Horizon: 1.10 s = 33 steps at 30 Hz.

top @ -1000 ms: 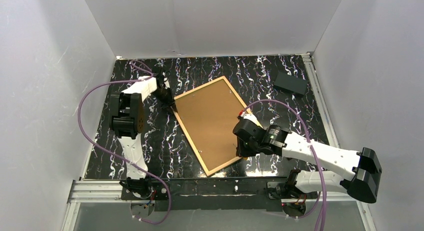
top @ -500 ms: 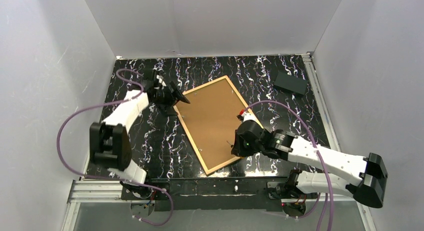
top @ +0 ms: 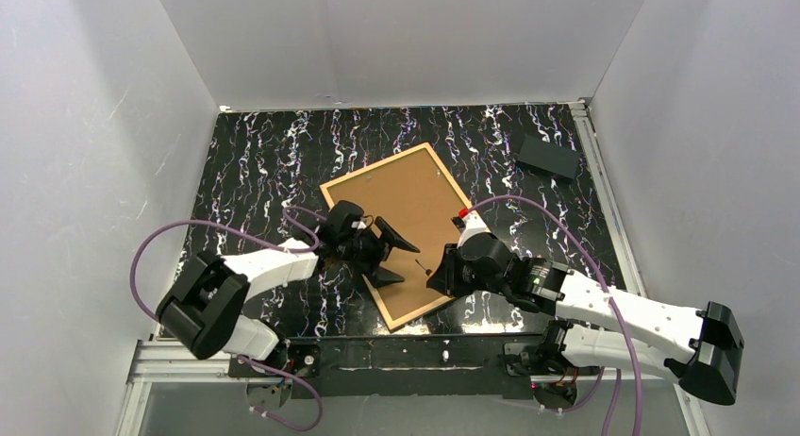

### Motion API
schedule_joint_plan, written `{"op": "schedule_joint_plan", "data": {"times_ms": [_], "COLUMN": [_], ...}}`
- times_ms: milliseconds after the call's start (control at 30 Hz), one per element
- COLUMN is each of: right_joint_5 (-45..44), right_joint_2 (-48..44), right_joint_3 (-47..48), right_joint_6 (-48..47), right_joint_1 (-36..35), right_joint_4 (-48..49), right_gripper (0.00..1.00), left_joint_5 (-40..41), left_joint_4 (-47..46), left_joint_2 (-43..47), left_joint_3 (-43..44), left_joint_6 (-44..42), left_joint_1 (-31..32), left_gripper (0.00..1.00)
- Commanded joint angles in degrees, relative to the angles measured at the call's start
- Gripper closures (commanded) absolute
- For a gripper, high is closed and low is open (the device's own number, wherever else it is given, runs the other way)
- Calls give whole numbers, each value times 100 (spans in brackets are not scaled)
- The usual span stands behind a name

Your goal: Take the photo out of the frame

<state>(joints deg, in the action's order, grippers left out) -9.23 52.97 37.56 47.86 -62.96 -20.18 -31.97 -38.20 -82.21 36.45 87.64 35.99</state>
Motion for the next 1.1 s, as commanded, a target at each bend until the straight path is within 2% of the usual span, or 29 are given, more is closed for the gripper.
{"op": "schedule_joint_plan", "data": {"times_ms": [0,67,133,267,467,567,633,667,767,800,867,900,933,967,1033,1067], "right_joint_5": [-17,-29,-3,51,112,229,336,383,321,209,-194,-393,-444,-358,-391,-538], "right_joint_2": [153,268,371,558,869,1074,1177,1209,1214,1186,1046,937,772,611,358,301], "right_joint_3": [104,154,215,427,697,781,796,809,883,906,876,793,630,404,33,-55], "right_joint_6": [-42,-84,-145,-277,-440,-464,-469,-458,-352,-235,144,509,806,956,1213,1285], "right_joint_1": [2,2,-8,-22,-24,-28,-41,-41,-73,-76,-91,-93,-93,-98,-172,-208], "right_joint_4": [374,377,436,506,588,626,701,711,494,355,81,2,139,517,1255,1364], "right_gripper": [99,99,99,99,99,99,99,99,99,91,65,57,51,37,28,28], "left_joint_5": [628,873,970,1159,1138,1179,1180,1183,1173,1241,1320,1380,1480,1543,1673,1726], "left_joint_4": [121,499,654,715,695,605,681,790,1417,1454,1814,1893,1924,1925,1748,1625], "left_joint_2": [617,827,868,804,630,604,617,644,780,842,972,1031,1086,1117,1128,1130], "left_joint_3": [-318,-301,-277,-301,-116,-89,-57,-22,70,66,107,107,93,67,-28,-74], "left_joint_6": [994,992,1107,1428,1512,1534,1557,1601,1855,1923,2055,2116,2189,2287,2580,2686], "left_joint_1": [274,455,584,745,881,894,902,913,920,921,921,925,923,923,924,929], "left_gripper": [23,23,28,40,50,70,92,100,100,100,100,100,100,100,100,100]}}
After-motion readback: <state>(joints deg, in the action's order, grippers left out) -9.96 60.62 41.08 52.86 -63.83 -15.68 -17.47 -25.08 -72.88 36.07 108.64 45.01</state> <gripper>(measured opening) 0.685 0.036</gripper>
